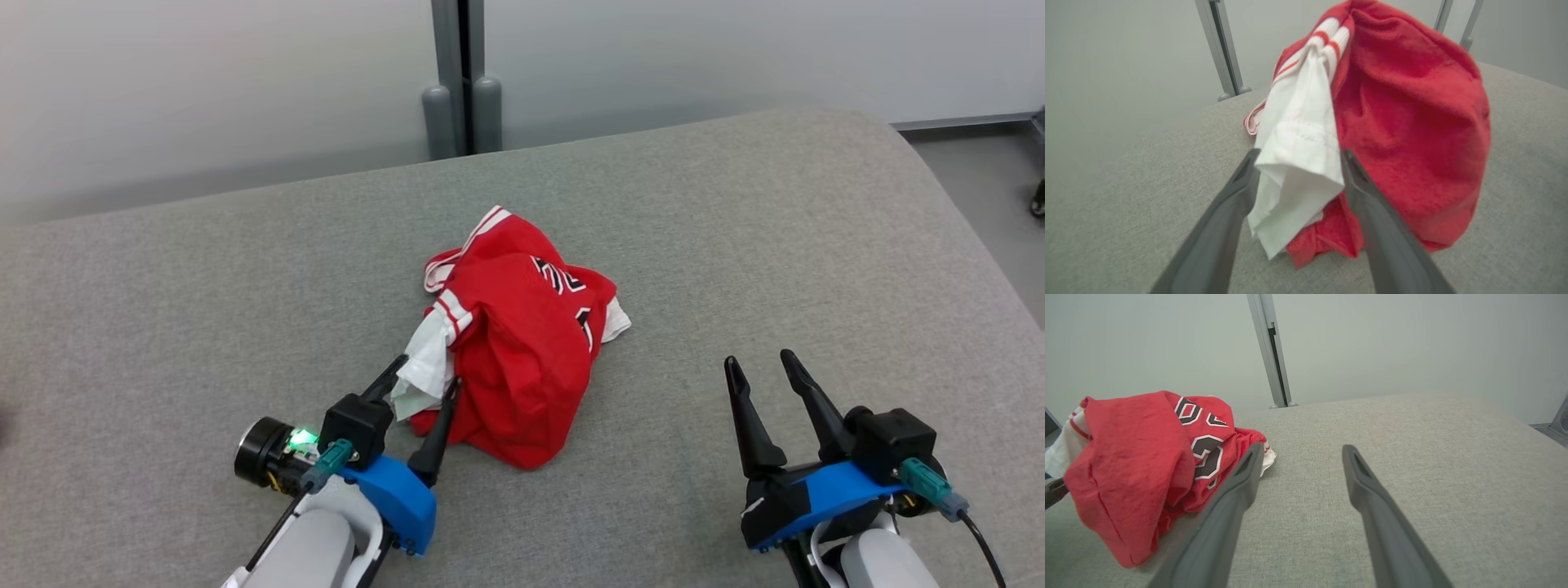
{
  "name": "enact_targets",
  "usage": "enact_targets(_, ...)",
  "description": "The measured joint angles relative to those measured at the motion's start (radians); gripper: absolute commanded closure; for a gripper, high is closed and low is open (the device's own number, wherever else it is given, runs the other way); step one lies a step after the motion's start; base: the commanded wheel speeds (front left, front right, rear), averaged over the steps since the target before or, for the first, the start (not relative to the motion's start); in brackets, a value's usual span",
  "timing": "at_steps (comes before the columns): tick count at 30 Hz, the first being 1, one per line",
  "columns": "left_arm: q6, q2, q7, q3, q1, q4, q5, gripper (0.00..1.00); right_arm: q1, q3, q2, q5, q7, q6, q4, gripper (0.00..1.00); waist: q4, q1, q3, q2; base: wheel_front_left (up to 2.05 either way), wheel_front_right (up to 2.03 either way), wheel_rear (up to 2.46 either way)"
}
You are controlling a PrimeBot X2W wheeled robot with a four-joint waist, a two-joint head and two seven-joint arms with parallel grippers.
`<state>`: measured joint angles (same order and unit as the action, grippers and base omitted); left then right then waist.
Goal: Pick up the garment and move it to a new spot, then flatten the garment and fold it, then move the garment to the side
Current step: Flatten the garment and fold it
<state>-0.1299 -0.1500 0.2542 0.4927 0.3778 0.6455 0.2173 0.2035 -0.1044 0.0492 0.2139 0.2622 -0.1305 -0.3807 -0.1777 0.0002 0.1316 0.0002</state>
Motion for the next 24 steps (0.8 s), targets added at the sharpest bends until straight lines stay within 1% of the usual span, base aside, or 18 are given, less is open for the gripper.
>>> enact_targets(1,0.0,0.0,0.0,0.002,0.003,0.021,0.006,0.77,0.0,-0.001,0.0,0.0,0.0,0.0,0.0,0.0,-0.005,0.0,0.0,0.0,0.0,0.0,0.0)
enact_targets(2,0.0,-0.003,0.002,0.003,0.008,0.041,0.006,1.0,0.001,-0.002,0.0,0.0,0.0,0.0,0.0,0.0,-0.009,-0.0001,-0.001,-0.0001,0.0,0.0,0.0)
enact_targets(6,0.001,0.0,0.005,-0.018,0.036,0.085,0.021,1.0,0.0,0.008,0.0,-0.002,0.0,0.0,0.001,0.0,-0.009,-0.0001,-0.008,0.0,0.0,0.0,0.0)
enact_targets(9,0.015,-0.002,0.007,-0.042,0.046,0.075,0.026,1.0,-0.003,0.016,0.0,-0.009,0.0,0.0,0.005,0.0,0.01,-0.0002,-0.018,0.0,0.0,0.0,0.0)
enact_targets(14,0.054,-0.026,0.007,-0.099,0.029,-0.018,0.019,1.0,-0.01,0.015,0.0,-0.009,0.0,0.0,0.008,0.0,0.064,-0.0002,-0.037,-0.0002,0.0,0.0,0.0)
enact_targets(24,0.14,-0.102,0.008,-0.222,-0.155,-0.217,0.012,1.0,-0.023,0.025,0.0,-0.009,0.0,0.0,0.006,0.0,0.203,-0.0002,-0.057,-0.0003,0.0,0.0,0.0)
